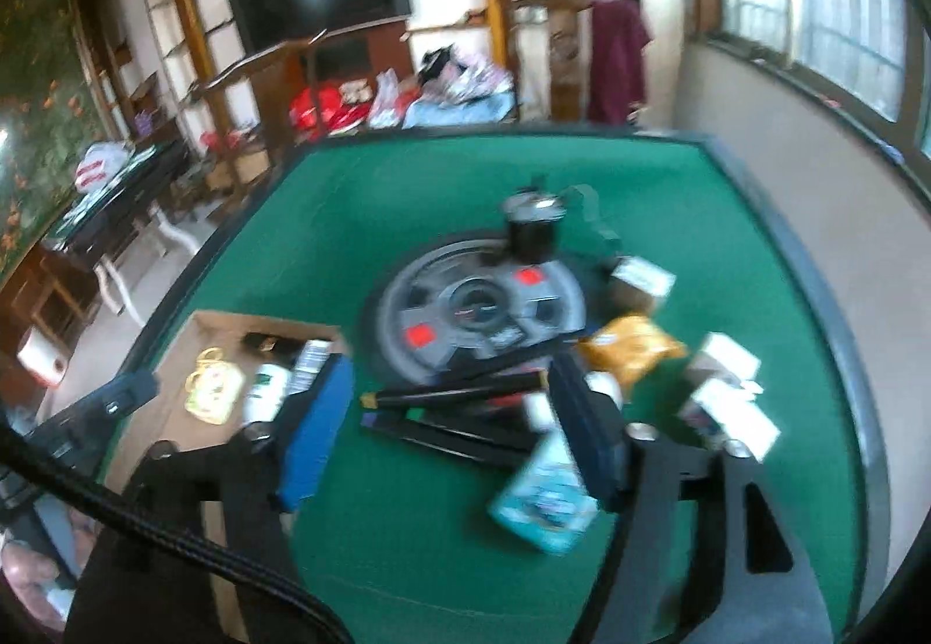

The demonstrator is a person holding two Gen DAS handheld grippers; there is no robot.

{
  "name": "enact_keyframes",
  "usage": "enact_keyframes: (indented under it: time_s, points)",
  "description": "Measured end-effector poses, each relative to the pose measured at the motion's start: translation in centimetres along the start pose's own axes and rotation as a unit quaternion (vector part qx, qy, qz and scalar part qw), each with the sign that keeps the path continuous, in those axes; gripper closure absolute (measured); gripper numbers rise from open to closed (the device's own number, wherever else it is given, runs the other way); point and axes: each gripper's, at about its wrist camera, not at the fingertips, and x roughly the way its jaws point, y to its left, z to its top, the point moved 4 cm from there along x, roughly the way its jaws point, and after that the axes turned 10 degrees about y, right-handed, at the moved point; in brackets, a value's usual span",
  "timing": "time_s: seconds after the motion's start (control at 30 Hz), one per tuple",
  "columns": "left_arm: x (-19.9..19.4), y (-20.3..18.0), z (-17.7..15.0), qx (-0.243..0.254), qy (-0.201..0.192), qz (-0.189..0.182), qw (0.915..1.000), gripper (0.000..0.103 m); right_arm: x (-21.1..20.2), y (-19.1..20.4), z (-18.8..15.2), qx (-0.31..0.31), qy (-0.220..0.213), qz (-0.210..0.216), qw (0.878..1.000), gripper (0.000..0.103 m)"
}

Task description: Organize objects

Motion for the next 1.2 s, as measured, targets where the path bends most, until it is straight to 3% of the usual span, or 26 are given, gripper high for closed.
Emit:
enact_keyframes:
  time_s: [0.1, 0.17, 0.3, 0.5, 0.63, 0.77, 1.2]
  points:
    - [0.5, -2.3, -1.6, 0.022, 0.011, -0.007, 0.9997, 0.043, 1.2, -3.8, -1.7, 0.020, 0.055, -0.001, 0.998, 0.019]
    - [1.3, -3.6, -2.7, 0.031, 0.026, -0.016, 0.9991, 0.043, 1.8, -6.9, -3.0, 0.053, 0.069, -0.003, 0.996, 0.019]
    - [3.2, -6.5, -4.7, 0.052, 0.059, -0.029, 0.9965, 0.043, 2.3, -12.7, -5.3, 0.137, 0.070, 0.009, 0.988, 0.019]
    - [5.5, -10.8, -6.8, 0.099, 0.091, -0.002, 0.9910, 0.043, 2.4, -17.3, -7.4, 0.200, 0.046, 0.016, 0.979, 0.019]
    - [5.7, -13.5, -7.6, 0.149, 0.066, 0.059, 0.9849, 0.043, 2.6, -18.9, -8.4, 0.201, 0.032, -0.013, 0.979, 0.019]
    - [6.0, -15.2, -7.9, 0.186, 0.044, 0.111, 0.9754, 0.043, 3.1, -19.7, -9.5, 0.196, 0.042, -0.016, 0.979, 0.019]
    - [8.9, -18.3, -8.2, 0.227, 0.058, 0.170, 0.9572, 0.043, 4.3, -19.3, -11.2, 0.160, 0.070, -0.017, 0.984, 0.019]
